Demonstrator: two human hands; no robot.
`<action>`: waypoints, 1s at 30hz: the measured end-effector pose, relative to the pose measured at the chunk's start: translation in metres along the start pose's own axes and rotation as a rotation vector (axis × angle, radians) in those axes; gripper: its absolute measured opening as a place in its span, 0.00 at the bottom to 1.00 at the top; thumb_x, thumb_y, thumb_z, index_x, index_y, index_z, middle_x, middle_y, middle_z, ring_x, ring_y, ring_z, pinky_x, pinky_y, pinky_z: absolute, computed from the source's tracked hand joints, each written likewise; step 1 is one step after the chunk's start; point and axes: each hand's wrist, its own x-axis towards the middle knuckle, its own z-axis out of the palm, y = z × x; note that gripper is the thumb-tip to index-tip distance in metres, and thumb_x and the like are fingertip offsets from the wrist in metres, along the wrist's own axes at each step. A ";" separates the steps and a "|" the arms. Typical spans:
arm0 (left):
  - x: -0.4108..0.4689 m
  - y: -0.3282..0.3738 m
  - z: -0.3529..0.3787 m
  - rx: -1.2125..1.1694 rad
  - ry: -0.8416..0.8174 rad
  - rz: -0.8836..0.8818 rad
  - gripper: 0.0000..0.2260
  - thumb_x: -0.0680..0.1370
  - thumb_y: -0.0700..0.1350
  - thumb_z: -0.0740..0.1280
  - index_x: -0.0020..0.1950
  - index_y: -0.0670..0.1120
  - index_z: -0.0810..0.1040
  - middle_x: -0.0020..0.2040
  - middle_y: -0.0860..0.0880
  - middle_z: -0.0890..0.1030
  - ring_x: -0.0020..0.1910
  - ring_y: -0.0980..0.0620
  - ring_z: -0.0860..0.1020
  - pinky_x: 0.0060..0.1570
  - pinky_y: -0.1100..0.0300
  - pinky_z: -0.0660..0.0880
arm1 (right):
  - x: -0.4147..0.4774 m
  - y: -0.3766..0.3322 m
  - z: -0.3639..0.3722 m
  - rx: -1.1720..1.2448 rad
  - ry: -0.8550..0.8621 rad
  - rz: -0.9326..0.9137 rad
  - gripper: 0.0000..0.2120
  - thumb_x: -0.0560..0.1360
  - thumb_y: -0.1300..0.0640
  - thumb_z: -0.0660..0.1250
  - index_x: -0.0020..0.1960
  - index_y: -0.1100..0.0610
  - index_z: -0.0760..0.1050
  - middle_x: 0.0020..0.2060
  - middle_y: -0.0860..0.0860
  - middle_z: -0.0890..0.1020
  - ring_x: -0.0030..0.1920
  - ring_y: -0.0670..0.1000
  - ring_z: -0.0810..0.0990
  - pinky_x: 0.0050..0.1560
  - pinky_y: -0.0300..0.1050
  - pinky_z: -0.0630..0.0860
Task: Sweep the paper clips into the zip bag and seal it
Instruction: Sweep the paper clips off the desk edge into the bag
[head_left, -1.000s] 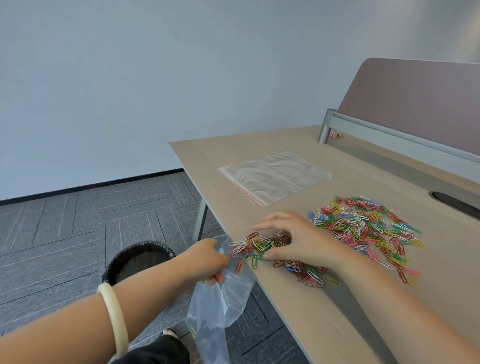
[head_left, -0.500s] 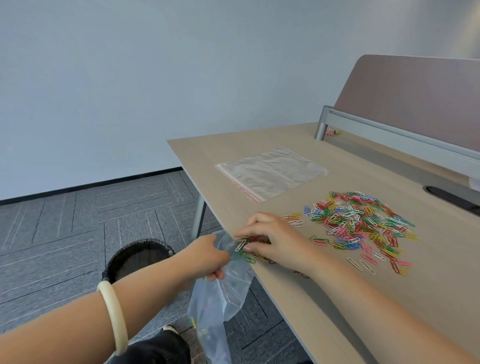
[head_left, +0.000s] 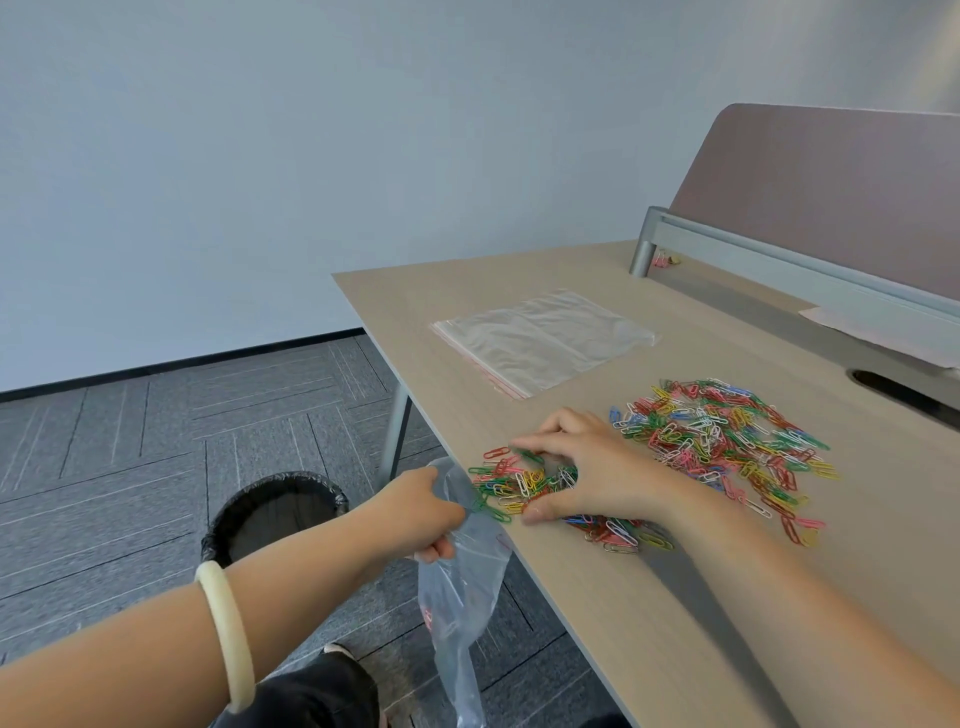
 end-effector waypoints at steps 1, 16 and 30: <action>0.001 0.000 0.000 -0.001 -0.004 0.002 0.32 0.76 0.38 0.59 0.77 0.44 0.48 0.27 0.47 0.77 0.16 0.59 0.69 0.22 0.69 0.69 | 0.002 -0.002 0.003 0.013 0.025 -0.013 0.33 0.63 0.38 0.72 0.67 0.41 0.68 0.53 0.43 0.69 0.58 0.45 0.64 0.54 0.41 0.62; -0.001 0.005 -0.001 0.009 0.003 0.041 0.26 0.76 0.37 0.59 0.74 0.44 0.57 0.29 0.46 0.76 0.15 0.60 0.69 0.24 0.68 0.67 | 0.009 -0.017 0.008 0.332 0.195 -0.113 0.16 0.70 0.53 0.72 0.57 0.47 0.78 0.46 0.44 0.74 0.44 0.42 0.74 0.49 0.32 0.69; -0.004 -0.006 0.008 0.007 -0.022 0.062 0.29 0.75 0.35 0.58 0.76 0.45 0.54 0.28 0.45 0.76 0.15 0.60 0.71 0.20 0.70 0.68 | -0.022 0.033 -0.031 0.027 -0.330 0.212 0.48 0.58 0.41 0.77 0.71 0.38 0.55 0.62 0.43 0.62 0.64 0.45 0.65 0.65 0.43 0.64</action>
